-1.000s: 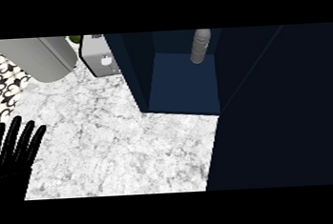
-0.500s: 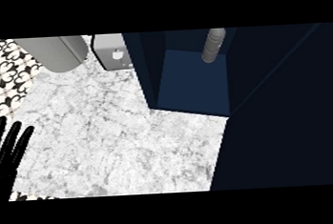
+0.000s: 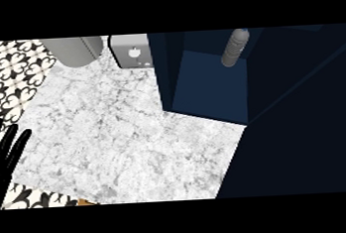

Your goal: Pick up the bottled water, place it into the cabinet and close the cabinet

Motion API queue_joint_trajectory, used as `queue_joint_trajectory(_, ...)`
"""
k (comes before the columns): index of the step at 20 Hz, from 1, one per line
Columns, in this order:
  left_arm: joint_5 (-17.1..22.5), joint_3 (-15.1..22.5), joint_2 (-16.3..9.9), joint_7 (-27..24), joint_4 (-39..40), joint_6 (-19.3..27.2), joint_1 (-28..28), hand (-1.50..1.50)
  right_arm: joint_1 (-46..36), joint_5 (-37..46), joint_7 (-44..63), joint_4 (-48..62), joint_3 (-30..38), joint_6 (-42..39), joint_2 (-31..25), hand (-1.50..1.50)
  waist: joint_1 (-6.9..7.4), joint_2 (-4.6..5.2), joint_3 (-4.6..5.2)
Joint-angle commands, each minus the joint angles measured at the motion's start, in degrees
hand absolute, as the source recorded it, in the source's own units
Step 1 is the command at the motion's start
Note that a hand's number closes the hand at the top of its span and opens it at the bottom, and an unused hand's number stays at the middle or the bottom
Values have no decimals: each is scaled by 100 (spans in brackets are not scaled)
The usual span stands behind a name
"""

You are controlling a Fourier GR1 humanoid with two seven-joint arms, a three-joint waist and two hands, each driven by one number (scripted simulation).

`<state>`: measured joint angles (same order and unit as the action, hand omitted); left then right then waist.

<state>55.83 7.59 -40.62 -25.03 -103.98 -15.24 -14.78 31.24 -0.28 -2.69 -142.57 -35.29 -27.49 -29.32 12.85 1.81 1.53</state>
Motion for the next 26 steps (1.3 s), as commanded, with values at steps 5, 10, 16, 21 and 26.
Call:
queue_joint_trajectory(5,64,-115,-144,83,24,-78,54,-150,-912,130,670,-170,-638,-254,100,150,96,-9,10)
queue_joint_trajectory(10,150,-174,-198,126,98,-157,76,-150,-1208,115,866,-99,-546,-365,-12,150,67,3,27)
queue_joint_trajectory(16,208,-271,-254,146,141,-177,123,-150,-1384,-43,893,-47,-480,-321,92,150,-4,17,18)
queue_joint_trajectory(21,265,-309,-264,121,171,-297,127,-150,-1318,-307,865,136,-438,-229,264,150,89,134,18)
queue_joint_trajectory(26,252,-302,-284,135,177,-360,189,-150,-1203,-679,793,261,-627,-447,243,150,294,278,9)
